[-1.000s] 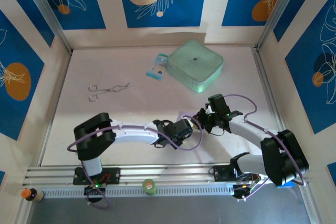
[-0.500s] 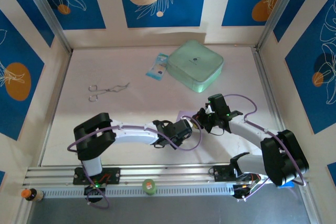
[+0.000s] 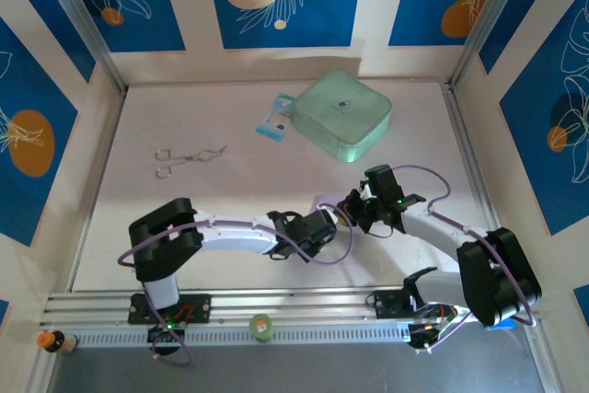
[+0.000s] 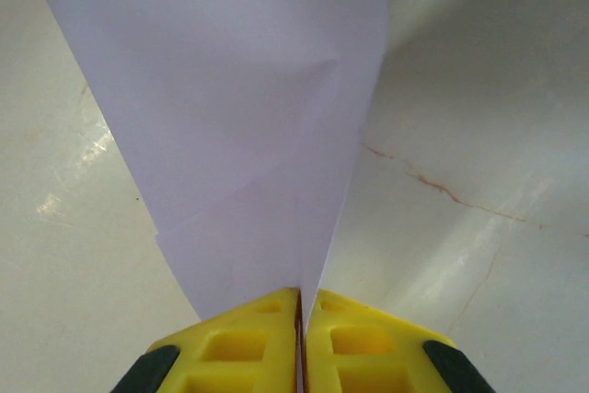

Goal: Fold a paper plane with a square sheet of paper (pick it up from the middle)

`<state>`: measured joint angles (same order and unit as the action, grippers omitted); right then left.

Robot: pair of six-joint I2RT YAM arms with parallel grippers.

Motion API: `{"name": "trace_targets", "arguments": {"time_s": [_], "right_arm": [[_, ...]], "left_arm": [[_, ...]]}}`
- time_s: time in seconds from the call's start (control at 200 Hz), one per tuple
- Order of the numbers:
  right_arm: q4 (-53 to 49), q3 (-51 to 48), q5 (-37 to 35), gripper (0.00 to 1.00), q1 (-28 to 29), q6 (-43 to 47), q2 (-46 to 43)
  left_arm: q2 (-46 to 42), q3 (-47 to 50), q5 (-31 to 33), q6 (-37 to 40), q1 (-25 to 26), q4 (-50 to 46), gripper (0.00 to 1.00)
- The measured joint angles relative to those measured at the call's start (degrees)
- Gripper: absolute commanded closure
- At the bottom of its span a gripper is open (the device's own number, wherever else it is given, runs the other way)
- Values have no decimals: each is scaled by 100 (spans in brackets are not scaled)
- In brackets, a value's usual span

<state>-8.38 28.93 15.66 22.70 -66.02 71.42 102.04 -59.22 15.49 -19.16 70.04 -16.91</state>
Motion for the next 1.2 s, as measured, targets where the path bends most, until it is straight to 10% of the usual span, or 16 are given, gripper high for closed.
{"name": "trace_targets", "arguments": {"time_s": [0.36, 0.61, 0.855, 1.2], "right_arm": [[0, 0, -2, 100, 0, -2, 0], [-92, 0, -37, 73, -13, 50, -166], [-555, 0, -138, 50, -352, 280, -811], [-686, -247, -74, 49, -560, 302, -1624]], "left_arm": [[-107, 59, -4, 17, 0, 48, 96], [-107, 66, -136, -2, -26, 114, 100], [-114, 299, -1152, -94, -402, 426, 100], [-68, 455, -2868, -450, -942, 1154, 99]]}}
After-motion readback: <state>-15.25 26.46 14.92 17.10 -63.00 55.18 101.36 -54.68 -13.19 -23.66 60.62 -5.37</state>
